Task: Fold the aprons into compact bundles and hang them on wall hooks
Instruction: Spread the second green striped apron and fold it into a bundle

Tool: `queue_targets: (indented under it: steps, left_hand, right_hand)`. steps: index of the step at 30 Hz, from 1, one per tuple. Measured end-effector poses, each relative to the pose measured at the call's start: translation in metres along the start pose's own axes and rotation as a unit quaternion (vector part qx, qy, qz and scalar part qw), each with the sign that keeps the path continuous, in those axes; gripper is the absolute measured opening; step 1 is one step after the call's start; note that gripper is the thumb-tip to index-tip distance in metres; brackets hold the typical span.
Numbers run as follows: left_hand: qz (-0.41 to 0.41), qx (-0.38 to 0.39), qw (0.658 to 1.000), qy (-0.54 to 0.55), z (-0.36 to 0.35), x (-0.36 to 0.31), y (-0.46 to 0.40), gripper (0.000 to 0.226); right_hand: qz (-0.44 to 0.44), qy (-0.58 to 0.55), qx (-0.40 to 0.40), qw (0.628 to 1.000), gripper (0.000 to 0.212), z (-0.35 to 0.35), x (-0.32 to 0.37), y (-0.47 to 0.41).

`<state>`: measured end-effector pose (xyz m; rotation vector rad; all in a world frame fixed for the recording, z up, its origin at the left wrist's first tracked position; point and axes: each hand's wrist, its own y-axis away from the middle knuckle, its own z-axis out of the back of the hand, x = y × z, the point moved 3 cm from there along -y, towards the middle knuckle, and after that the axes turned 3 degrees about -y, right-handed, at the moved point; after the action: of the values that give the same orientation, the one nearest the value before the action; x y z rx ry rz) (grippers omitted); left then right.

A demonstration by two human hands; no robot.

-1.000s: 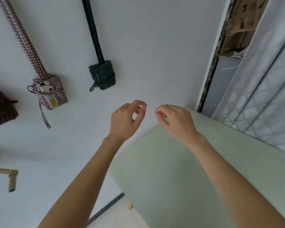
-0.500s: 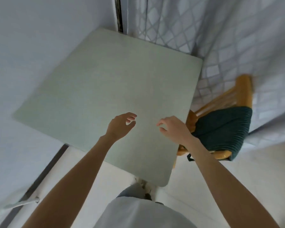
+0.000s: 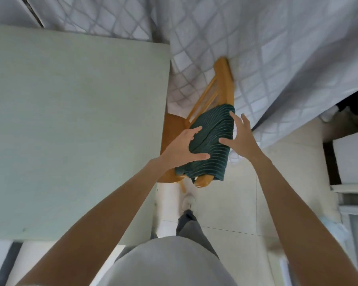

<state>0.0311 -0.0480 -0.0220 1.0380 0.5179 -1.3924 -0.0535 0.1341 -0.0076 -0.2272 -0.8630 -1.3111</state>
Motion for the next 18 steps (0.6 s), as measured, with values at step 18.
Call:
queue_targets:
  steps: [18]
  left_hand:
    - [-0.047,-0.013,0.998,-0.048,-0.025,-0.021,-0.045,0.114]
  right_hand:
    - [0.216,0.195,0.021,0.956,0.033,0.027,0.013,0.015]
